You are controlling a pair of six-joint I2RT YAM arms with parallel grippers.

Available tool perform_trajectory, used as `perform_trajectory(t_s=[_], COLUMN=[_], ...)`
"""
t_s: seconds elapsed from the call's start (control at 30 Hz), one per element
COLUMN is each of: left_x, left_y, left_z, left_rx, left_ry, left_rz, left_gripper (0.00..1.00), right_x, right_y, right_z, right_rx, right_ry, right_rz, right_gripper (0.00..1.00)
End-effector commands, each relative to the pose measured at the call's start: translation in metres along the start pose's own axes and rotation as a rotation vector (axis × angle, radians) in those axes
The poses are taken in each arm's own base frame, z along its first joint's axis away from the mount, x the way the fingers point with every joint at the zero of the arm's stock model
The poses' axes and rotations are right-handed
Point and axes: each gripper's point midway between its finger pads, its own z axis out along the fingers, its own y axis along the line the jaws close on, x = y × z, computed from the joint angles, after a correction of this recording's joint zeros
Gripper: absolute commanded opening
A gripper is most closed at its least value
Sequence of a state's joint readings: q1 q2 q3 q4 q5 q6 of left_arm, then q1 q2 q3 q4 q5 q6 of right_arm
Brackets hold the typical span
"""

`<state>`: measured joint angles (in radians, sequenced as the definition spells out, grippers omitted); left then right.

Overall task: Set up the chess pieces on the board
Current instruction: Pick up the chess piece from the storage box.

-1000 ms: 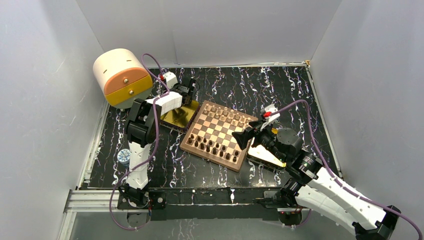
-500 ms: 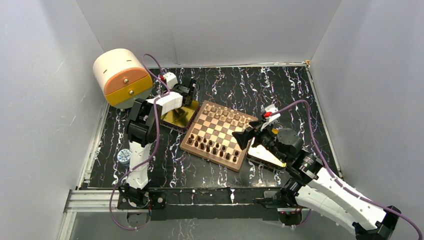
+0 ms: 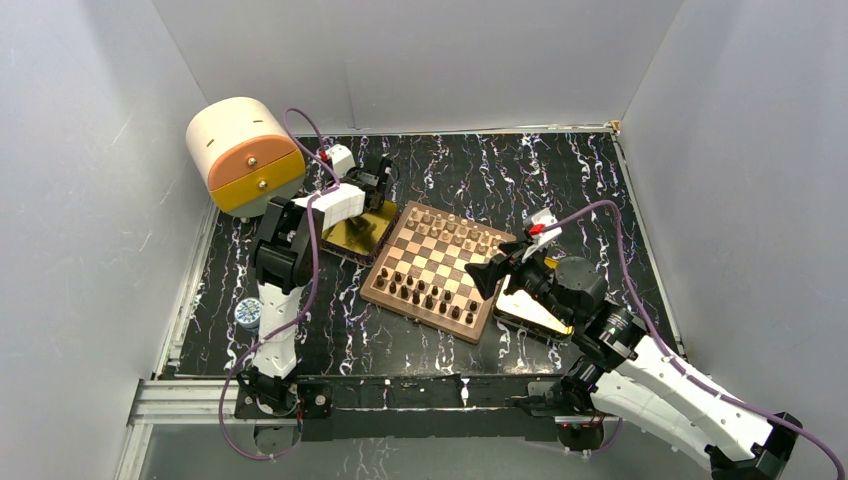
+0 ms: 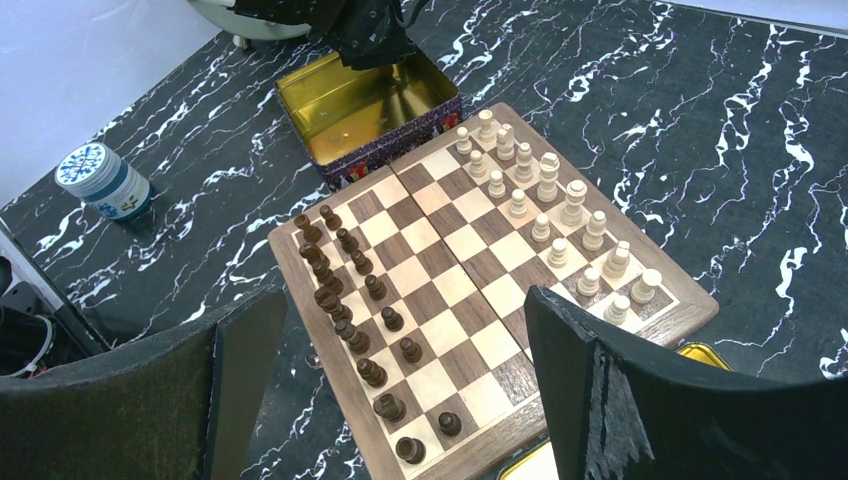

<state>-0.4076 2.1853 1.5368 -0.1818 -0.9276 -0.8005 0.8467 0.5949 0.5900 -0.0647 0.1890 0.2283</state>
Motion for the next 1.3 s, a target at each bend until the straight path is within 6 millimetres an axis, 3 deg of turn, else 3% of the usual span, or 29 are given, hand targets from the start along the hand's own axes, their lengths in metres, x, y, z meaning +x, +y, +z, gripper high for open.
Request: perform_trajectory(t_s=[0.0,0.67,1.27], left_x=[-0.020,-0.016,-0.019], left_y=[0.005,0.009,0.030], left_z=[-0.010,-0.035,-0.071], left_rx=[0.013,0.130,0.275], left_ry=[-0.013,0.079,0.139], left_rz=[-0.051,0.025,0.181], left_gripper=[0.06,0.05,0.03], right_x=[-0.010,-0.008,-0.010], right_y=[0.000,0.001,0.005], right_z=[-0.001,0.002,-0.001], right_rx=[0.000,-0.004,-0.021], right_ry=[-0.048,-0.045,-0.044], right_rz=[-0.002,-0.009,0.011], right_gripper=[0.99,0.99,0.99])
